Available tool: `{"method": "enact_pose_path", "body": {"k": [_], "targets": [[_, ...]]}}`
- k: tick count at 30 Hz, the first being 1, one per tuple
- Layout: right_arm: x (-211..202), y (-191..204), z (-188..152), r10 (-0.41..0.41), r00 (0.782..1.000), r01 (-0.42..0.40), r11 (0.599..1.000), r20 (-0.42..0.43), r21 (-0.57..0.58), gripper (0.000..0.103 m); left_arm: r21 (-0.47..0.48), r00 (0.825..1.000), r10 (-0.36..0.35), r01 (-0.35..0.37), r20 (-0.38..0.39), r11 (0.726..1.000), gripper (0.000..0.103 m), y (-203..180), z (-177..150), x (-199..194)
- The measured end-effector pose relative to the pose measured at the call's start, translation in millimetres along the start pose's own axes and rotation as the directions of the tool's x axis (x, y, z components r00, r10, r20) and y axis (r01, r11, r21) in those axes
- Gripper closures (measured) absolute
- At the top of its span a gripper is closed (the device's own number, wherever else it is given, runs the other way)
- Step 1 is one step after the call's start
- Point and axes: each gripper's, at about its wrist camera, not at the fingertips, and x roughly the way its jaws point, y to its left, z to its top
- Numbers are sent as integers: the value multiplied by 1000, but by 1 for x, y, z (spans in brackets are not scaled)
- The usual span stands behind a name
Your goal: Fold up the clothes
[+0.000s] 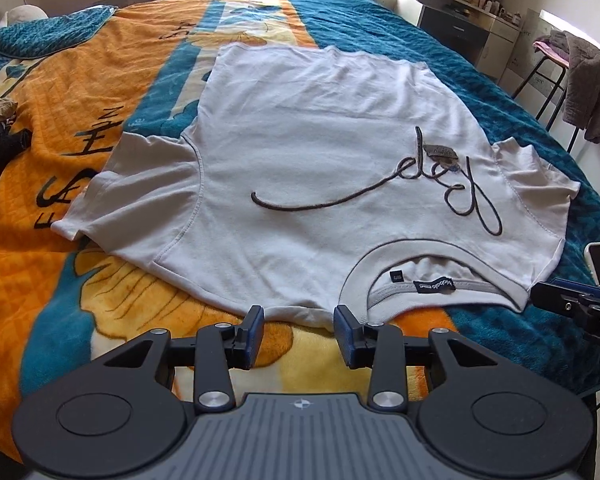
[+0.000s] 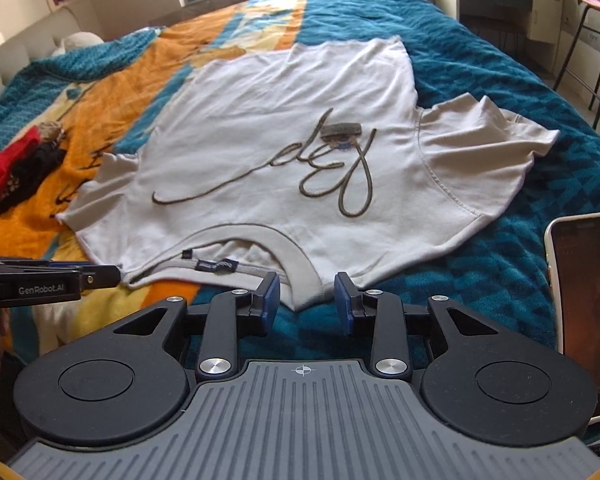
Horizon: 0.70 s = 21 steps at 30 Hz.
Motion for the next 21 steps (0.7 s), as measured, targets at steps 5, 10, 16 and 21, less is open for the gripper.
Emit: {"method": "enact_pose_path", "body": {"k": [5,10,16,21], "targets": [[-6,11,1,47,999,-47,999,15,-6,67,-7,1000,-7,7,30,1000,66,-5,5,-8],[-7,14,2,55,998,-54,998,23,-16,67,-13,997,-23,24,77,1000,65,-10,12,-5],[-1,12,7,49,999,-48,999,18,-9,67,68,999,-12,9,42,998,66,-30,11,30],[0,14,6,60,998,-60,998,17,-19,66,81,999,-12,15,-42,997,66,-31,-2,49]]}}
